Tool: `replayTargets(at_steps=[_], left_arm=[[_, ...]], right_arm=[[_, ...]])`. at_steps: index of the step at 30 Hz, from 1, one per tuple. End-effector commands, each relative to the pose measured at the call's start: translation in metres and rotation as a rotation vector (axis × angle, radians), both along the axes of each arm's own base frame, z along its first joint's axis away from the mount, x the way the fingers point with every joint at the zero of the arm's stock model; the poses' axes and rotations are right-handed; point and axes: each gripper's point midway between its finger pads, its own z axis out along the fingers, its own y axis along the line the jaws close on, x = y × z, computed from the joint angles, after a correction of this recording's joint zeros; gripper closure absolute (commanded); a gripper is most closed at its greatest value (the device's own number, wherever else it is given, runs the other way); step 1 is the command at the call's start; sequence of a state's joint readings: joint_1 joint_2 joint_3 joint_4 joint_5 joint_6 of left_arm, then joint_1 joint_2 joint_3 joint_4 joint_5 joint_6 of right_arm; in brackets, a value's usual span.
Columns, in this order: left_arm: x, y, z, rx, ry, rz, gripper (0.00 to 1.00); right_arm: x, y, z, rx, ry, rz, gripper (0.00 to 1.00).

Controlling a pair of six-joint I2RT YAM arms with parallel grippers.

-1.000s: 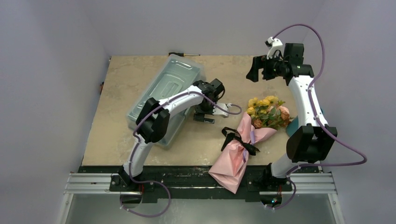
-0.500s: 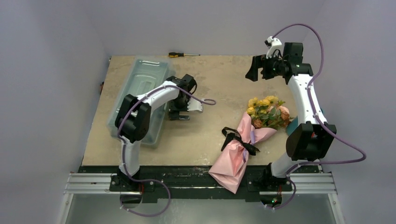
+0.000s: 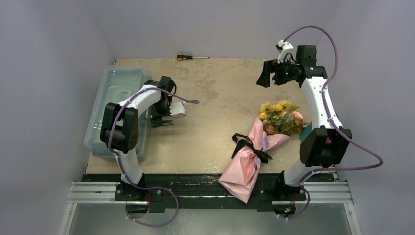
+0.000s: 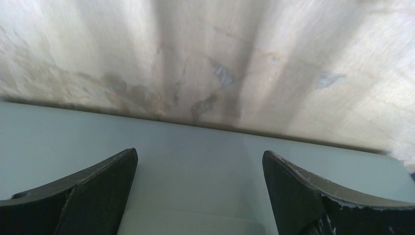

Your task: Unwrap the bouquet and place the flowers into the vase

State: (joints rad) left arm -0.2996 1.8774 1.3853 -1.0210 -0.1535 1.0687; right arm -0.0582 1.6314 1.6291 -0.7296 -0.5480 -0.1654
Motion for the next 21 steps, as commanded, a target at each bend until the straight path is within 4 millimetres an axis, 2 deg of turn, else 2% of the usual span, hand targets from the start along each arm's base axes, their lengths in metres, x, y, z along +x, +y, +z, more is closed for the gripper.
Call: replayTargets(at_steps=[1,9,21], left_arm=[[0.0,0.033,0.019,0.042,-0.039,0.035,0.0],[-0.006,0.076,0.014,0.073,-0.017,0.038,0.0],[-0.046,0.102,0.015,0.131,0.11,-0.143,0.01]], right_arm=[[-0.009,0.002,0.011,-0.016,-0.021,0.051,0.02],[-0.028,-0.001,-0.003,-0.082,0.025,0.117,0.02],[-0.029,-0.002,-0.009,-0.094,0.04,0.129,0.02]])
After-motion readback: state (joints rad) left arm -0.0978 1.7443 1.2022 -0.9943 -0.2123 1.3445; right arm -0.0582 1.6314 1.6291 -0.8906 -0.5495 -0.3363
